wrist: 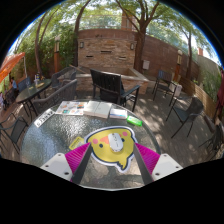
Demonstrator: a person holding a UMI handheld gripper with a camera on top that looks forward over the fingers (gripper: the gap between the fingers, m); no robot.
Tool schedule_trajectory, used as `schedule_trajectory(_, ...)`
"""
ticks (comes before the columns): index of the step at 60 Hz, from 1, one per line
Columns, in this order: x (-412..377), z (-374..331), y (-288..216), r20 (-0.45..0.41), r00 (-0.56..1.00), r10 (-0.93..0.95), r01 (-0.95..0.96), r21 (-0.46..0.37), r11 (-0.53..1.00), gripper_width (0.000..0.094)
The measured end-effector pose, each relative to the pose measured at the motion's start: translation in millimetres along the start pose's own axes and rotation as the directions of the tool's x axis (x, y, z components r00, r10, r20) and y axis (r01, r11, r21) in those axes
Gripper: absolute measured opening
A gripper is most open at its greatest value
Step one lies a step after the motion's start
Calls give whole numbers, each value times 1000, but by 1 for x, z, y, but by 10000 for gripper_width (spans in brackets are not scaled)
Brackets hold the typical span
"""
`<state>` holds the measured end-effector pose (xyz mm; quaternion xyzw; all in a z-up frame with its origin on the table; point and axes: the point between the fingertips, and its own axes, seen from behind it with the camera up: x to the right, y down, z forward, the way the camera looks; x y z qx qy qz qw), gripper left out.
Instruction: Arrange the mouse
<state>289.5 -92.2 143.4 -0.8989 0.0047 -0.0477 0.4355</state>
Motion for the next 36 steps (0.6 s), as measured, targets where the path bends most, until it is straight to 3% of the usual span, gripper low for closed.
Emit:
schedule_trajectory(19, -27, -136, 22, -61, 998, 9, -5, 59, 998, 867)
schedule_trajectory(36, -38, -166, 43, -74, 997, 11, -7, 58, 998, 872)
